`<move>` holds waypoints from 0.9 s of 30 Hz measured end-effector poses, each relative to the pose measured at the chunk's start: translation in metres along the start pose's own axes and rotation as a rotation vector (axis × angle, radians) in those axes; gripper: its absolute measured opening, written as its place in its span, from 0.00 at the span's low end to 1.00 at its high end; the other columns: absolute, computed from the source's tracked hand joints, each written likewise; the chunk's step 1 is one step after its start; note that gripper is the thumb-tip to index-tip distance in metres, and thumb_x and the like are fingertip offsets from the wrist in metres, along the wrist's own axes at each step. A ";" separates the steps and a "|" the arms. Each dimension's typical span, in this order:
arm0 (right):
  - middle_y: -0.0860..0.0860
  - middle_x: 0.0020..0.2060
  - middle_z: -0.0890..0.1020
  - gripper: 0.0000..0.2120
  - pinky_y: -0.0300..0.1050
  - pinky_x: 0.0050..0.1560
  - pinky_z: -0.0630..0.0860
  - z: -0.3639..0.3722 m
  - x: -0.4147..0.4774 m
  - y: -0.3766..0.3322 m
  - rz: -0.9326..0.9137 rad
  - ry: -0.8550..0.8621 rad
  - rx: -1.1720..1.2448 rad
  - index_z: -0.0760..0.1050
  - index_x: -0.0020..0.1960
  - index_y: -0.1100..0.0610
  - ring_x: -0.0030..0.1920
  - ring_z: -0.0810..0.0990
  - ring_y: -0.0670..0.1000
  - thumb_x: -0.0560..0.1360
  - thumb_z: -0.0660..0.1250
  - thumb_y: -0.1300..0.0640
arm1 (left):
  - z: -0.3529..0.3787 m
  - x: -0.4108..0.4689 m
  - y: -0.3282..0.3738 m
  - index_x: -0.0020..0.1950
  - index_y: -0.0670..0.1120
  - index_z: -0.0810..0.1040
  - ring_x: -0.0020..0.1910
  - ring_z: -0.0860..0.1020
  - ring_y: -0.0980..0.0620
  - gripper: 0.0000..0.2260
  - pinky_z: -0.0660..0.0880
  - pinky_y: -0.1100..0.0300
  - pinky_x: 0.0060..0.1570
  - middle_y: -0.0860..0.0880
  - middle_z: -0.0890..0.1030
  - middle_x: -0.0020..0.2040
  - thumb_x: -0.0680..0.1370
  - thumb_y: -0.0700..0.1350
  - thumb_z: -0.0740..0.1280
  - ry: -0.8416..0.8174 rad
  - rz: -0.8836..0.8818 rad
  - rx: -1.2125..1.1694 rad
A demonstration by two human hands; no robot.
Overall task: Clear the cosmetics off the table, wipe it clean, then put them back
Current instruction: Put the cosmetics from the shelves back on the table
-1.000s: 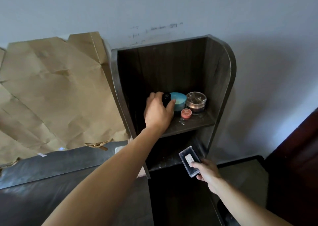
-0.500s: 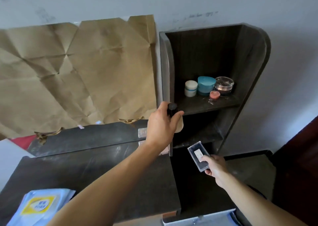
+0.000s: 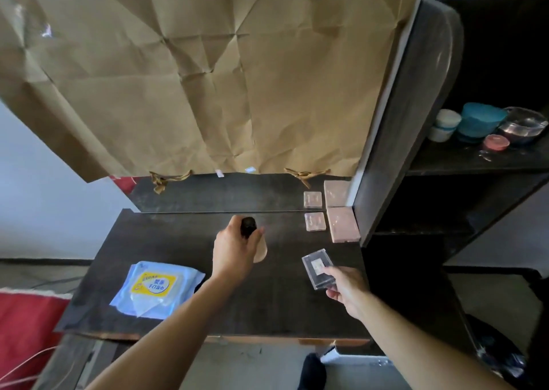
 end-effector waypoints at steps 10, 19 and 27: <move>0.60 0.47 0.80 0.09 0.44 0.37 0.79 0.088 0.106 -0.041 0.057 0.014 0.069 0.77 0.53 0.64 0.44 0.79 0.56 0.73 0.69 0.65 | 0.038 0.060 -0.076 0.43 0.44 0.73 0.38 0.74 0.47 0.10 0.69 0.57 0.38 0.49 0.76 0.37 0.74 0.48 0.71 -0.126 -0.116 0.066; 0.48 0.39 0.80 0.19 0.41 0.38 0.71 0.093 0.134 -0.076 -0.194 0.248 -0.705 0.78 0.44 0.56 0.42 0.81 0.54 0.67 0.71 0.40 | 0.081 0.116 -0.090 0.43 0.41 0.78 0.40 0.76 0.47 0.06 0.74 0.53 0.44 0.48 0.74 0.41 0.71 0.41 0.73 -0.247 -0.103 0.036; 0.50 0.41 0.83 0.15 0.41 0.37 0.69 0.093 0.138 -0.081 -0.322 0.275 -0.823 0.78 0.44 0.52 0.41 0.80 0.53 0.68 0.69 0.41 | 0.124 0.154 -0.091 0.45 0.43 0.78 0.41 0.74 0.49 0.06 0.65 0.61 0.40 0.48 0.78 0.42 0.71 0.41 0.72 -0.344 -0.098 0.059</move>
Point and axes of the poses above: each hand's wrist, its own x-axis towards the middle knuckle, its own z-axis out of the palm, y = z × x, the point moved 5 cm from there along x, towards the middle knuckle
